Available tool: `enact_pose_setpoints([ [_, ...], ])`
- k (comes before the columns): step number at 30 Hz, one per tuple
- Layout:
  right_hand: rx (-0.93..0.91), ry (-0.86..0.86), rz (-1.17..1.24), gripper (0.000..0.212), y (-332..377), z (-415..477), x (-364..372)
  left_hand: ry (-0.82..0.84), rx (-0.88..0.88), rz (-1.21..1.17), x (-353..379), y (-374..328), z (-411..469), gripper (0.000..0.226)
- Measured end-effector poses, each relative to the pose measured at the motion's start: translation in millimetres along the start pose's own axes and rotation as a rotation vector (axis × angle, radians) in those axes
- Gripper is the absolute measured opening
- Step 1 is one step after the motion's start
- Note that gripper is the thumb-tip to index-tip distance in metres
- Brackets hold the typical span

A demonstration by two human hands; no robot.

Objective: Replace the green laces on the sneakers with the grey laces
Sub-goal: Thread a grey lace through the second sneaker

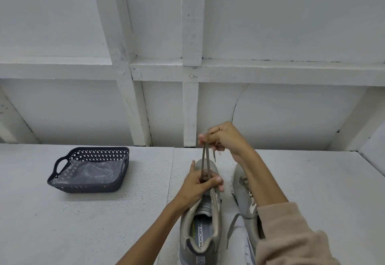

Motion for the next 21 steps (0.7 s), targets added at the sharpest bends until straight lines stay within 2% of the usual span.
enact_pose_setpoints([
  [3,-0.027,-0.032,0.072,0.013,9.9,7.0,-0.7,-0.012,-0.008,-0.046,-2.6,1.5,0.5,0.008],
  [12,-0.013,-0.136,0.432,0.015,10.2,20.3,-4.9,-0.066,-0.066,-0.074,-7.4,11.0,3.5,0.019],
  [15,-0.01,-0.146,0.573,0.017,12.1,23.5,-13.1,-0.106,-0.098,-0.14,-9.9,11.4,1.5,0.015],
  [17,-0.013,-0.134,0.587,0.017,12.7,25.1,-14.9,-0.111,-0.104,-0.13,-10.8,13.0,0.6,0.012],
  [21,0.004,-0.085,0.527,0.015,9.8,27.0,-12.4,-0.099,-0.094,-0.046,-4.4,12.7,-0.2,0.026],
])
Point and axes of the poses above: each hand's wrist, its own z-axis towards the middle knuckle, its own x-axis out of the palm, y = z × x, the point moved 3 cm from there along z, towards the middle knuckle, and after that the axes turned 6 degrees about x, right-handed, at the moved point
